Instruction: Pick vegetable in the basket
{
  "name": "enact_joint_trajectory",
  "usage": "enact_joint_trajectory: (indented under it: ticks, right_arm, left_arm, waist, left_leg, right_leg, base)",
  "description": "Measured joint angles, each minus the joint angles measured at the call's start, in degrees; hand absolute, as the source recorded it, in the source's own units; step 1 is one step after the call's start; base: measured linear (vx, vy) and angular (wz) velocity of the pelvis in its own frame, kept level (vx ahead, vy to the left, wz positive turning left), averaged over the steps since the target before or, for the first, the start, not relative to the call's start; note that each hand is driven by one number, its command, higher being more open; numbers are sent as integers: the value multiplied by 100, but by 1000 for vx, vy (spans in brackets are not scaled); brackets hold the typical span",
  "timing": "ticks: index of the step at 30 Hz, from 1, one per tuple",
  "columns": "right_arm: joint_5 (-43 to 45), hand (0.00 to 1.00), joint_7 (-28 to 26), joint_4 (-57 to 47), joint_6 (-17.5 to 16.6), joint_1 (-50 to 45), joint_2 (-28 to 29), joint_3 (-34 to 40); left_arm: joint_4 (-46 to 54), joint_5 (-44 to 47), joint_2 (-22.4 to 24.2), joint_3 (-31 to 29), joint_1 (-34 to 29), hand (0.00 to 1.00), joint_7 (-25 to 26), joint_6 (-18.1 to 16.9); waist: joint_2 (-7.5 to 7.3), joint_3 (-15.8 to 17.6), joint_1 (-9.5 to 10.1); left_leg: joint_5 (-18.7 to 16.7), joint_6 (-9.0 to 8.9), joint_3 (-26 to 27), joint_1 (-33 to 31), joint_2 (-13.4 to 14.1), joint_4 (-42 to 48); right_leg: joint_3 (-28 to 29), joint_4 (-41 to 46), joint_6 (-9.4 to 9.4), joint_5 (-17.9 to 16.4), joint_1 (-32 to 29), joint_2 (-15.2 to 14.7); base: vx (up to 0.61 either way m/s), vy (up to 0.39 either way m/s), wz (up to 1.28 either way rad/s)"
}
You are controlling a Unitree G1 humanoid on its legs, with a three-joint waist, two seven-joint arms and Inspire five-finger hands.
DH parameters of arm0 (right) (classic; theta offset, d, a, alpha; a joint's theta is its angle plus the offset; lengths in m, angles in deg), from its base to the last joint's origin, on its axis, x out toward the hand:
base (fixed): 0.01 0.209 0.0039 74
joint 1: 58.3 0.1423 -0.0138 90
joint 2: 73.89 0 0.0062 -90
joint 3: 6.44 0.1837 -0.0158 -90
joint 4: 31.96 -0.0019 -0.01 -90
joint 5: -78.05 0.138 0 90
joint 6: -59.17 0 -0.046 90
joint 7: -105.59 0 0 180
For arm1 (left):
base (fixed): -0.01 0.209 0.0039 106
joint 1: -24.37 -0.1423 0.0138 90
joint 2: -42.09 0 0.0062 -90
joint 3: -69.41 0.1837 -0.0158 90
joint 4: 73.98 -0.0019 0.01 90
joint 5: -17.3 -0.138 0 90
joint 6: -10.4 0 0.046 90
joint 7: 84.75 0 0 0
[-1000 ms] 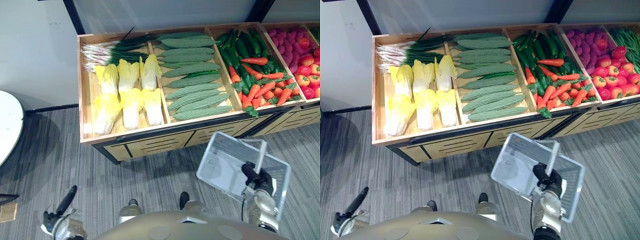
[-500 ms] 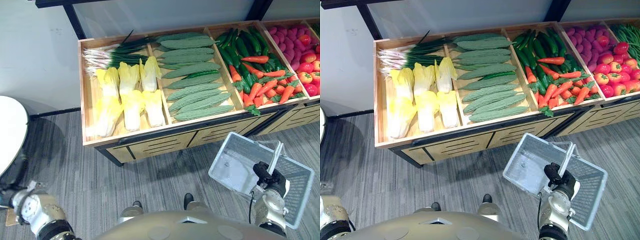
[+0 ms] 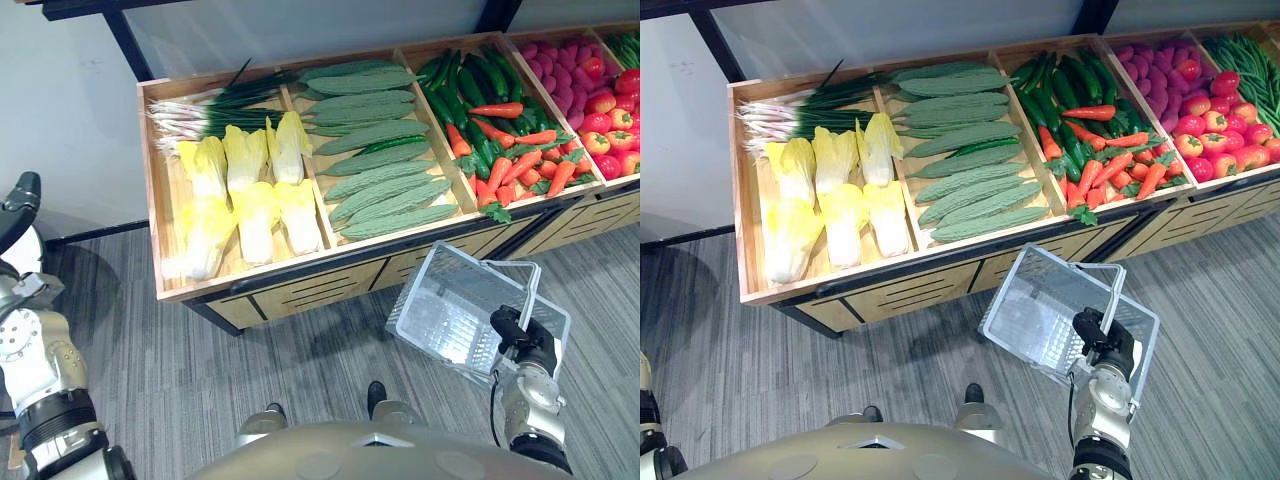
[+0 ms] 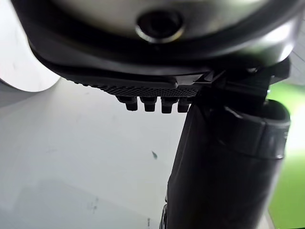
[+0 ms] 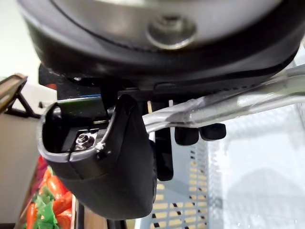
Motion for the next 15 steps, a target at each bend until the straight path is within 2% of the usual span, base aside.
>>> enact_joint_trajectory:
  ticks: [15]
  right_arm:
    - [-109, 0, -87, -387, 31, -43, -33, -565]
  left_arm:
    - [-307, -47, 53, 768, 412, 100, 29, 64]
  waist:
    - [-20, 27, -127]
  left_leg:
    - [-31, 14, 93, 8, -1, 2]
  right_leg:
    - [154, 16, -1, 2, -90, 14]
  base:
    - [0, -1, -4]
